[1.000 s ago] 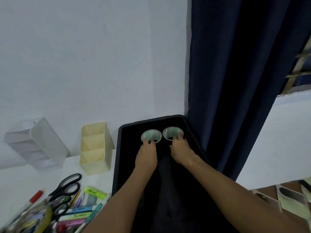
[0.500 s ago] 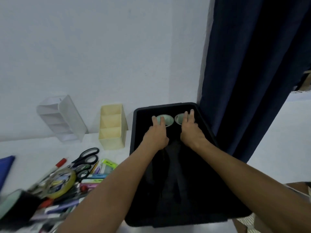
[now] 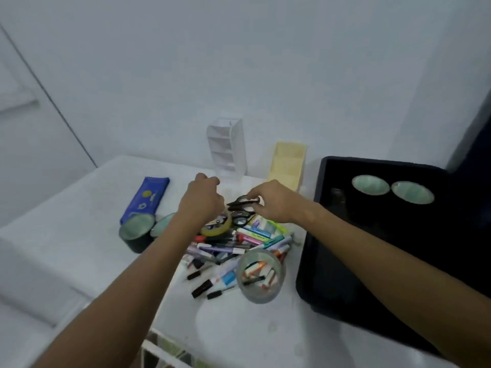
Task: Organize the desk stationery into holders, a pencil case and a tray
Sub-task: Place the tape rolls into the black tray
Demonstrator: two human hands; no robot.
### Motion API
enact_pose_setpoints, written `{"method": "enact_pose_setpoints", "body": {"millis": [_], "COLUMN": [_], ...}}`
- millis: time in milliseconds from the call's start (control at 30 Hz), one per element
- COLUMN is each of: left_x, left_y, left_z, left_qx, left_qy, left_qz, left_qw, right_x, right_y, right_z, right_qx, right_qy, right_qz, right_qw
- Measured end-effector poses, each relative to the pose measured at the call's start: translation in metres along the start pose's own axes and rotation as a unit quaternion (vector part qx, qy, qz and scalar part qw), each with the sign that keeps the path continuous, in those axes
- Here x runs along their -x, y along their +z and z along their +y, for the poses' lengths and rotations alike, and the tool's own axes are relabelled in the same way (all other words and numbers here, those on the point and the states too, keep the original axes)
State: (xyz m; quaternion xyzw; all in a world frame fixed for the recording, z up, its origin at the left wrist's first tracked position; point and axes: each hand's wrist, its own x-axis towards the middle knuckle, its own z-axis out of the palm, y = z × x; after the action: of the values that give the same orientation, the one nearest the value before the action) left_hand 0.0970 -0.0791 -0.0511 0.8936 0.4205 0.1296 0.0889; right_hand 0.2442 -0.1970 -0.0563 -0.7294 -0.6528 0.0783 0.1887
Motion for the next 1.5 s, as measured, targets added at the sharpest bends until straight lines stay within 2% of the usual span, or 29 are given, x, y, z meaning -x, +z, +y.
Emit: {"method": "enact_pose_setpoints", "body": {"millis": [167, 267, 433, 533, 600, 700, 800, 900, 1033, 1167, 1267, 1367, 1500], "left_x": [0.025, 0.039, 0.044, 0.045, 0.041, 0.028, 0.008, -0.008, -0.022, -0.016, 0.001, 0.014, 0.027], "left_y": [-0.012, -0.017, -0.008, 0.001, 0.0, -0.011, -0.033, -0.053, -0.052, -0.02, 0.016, 0.049, 0.087], "left_z": [-0.099, -0.142, -0.186, -0.199, -0.199, -0.193, -0.167, -0.108, -0.005, 0.102, 0.169, 0.207, 0.236], "left_qx": [-0.036, -0.036, -0.058, -0.076, -0.091, -0.09, -0.087, -0.109, -0.05, 0.026, 0.054, 0.053, 0.041], "left_qy": [-0.145, -0.2, -0.186, -0.18, -0.182, -0.212, -0.184, -0.06, 0.089, 0.216, 0.277, 0.296, 0.263], "left_qz": [-0.032, -0.043, -0.126, -0.148, -0.148, -0.145, -0.065, 0.006, 0.062, 0.046, 0.013, -0.03, -0.105], "left_qw": [0.988, 0.978, 0.973, 0.97, 0.968, 0.962, 0.977, 0.992, 0.993, 0.975, 0.959, 0.953, 0.958], "right_x": [-0.044, -0.069, -0.094, -0.103, -0.104, -0.106, -0.101, -0.077, -0.014, 0.074, 0.139, 0.179, 0.203], "right_y": [0.033, 0.057, 0.094, 0.113, 0.116, 0.101, 0.062, 0.015, -0.04, -0.07, -0.075, -0.067, -0.045], "right_z": [-0.054, -0.088, -0.122, -0.127, -0.126, -0.12, -0.104, -0.075, -0.024, 0.03, 0.064, 0.091, 0.116], "right_qx": [-0.048, -0.069, 0.022, 0.067, 0.062, -0.006, -0.04, -0.046, -0.022, -0.002, -0.003, -0.005, -0.016], "right_qy": [-0.065, -0.09, -0.099, -0.111, -0.106, -0.085, -0.063, -0.034, 0.063, 0.181, 0.285, 0.345, 0.412], "right_qz": [-0.033, -0.058, -0.136, -0.158, -0.151, -0.116, -0.046, 0.05, 0.155, 0.219, 0.226, 0.216, 0.201], "right_qw": [0.996, 0.992, 0.986, 0.979, 0.981, 0.99, 0.996, 0.997, 0.986, 0.959, 0.932, 0.913, 0.889]}}
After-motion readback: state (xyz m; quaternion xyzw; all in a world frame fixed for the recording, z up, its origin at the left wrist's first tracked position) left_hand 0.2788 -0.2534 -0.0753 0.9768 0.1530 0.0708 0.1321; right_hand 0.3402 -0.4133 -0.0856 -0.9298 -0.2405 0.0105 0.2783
